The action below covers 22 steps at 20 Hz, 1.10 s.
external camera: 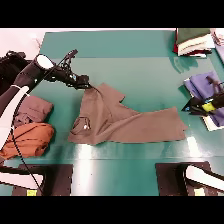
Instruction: Fold the shirts.
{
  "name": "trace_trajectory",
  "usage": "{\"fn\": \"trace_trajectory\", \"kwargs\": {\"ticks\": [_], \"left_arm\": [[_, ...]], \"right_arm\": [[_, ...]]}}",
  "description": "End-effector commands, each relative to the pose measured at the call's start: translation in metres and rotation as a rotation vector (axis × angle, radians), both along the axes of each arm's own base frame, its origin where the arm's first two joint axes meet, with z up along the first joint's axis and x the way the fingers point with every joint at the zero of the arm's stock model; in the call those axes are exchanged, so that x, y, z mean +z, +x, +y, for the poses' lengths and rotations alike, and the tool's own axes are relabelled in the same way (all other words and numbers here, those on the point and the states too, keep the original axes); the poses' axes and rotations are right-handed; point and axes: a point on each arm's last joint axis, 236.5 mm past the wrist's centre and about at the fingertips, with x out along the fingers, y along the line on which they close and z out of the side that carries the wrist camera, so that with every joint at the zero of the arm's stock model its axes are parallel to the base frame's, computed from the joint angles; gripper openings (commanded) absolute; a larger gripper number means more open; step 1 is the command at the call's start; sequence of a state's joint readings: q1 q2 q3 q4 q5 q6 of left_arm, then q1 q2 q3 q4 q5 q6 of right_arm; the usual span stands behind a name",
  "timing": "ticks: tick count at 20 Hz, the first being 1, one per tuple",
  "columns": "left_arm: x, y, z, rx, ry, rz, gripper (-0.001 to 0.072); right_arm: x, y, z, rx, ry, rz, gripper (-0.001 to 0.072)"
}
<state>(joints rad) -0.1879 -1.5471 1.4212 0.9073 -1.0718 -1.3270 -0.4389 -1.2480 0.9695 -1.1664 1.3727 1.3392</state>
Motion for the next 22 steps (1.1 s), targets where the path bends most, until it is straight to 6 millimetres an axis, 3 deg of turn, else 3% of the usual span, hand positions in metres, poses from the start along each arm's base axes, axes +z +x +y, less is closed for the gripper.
{"fn": "trace_trajectory", "kwargs": {"ticks": [1, 5, 6, 7, 8, 9, 10, 12, 14, 15, 17, 20, 22], "left_arm": [[0.002, -0.001, 0.000, -0.008, 0.006, -0.002, 0.0032], [0.002, -0.001, 0.000, -0.007, 0.006, -0.003, 0.0031], [0.002, 0.000, 0.000, -0.007, 0.006, -0.003, 0.0032], [0.002, 0.000, 0.000, -0.007, 0.006, -0.003, 0.0032], [0.002, -0.001, 0.000, -0.007, 0.006, -0.002, 0.0032], [0.002, -0.001, 0.000, -0.003, 0.004, 0.001, 0.0031], [0.004, -0.001, 0.000, 0.002, -0.001, 0.007, 0.0031], [0.023, -0.003, 0.001, 0.012, -0.006, -0.024, 0.0031], [0.077, -0.001, 0.006, 0.013, -0.003, -0.155, 0.0030], [0.114, -0.003, 0.009, 0.013, -0.004, -0.244, 0.0031], [0.215, -0.018, 0.017, 0.022, -0.021, -0.477, 0.0031], [0.363, -0.073, 0.036, 0.059, -0.057, -0.837, 0.0030], [0.442, -0.125, 0.052, 0.094, -0.082, -1.050, 0.0030]], "right_arm": [[-0.042, 0.017, 0.019, -0.042, 0.071, -0.005, 0.0530], [-0.050, 0.046, 0.026, -0.031, 0.009, -0.097, 0.0525], [-0.050, 0.051, 0.026, -0.029, -0.002, -0.114, 0.0485], [-0.051, 0.053, 0.027, -0.024, -0.013, -0.123, 0.0409], [-0.051, 0.056, 0.028, -0.015, -0.020, -0.133, 0.0266], [-0.049, 0.058, 0.031, 0.003, -0.026, -0.148, 0.0068], [-0.042, 0.060, 0.033, 0.016, -0.034, -0.174, 0.0018], [-0.008, 0.073, 0.035, 0.052, -0.069, -0.281, 0.0018], [0.058, 0.091, 0.031, 0.064, -0.115, -0.445, 0.0018], [0.105, 0.098, 0.030, 0.070, -0.147, -0.554, 0.0018], [0.204, 0.098, 0.030, 0.077, -0.218, -0.780, 0.0018], [0.331, 0.062, 0.041, 0.082, -0.313, -1.076, 0.0018], [0.381, 0.032, 0.050, 0.091, -0.351, -1.194, 0.0018]]}}
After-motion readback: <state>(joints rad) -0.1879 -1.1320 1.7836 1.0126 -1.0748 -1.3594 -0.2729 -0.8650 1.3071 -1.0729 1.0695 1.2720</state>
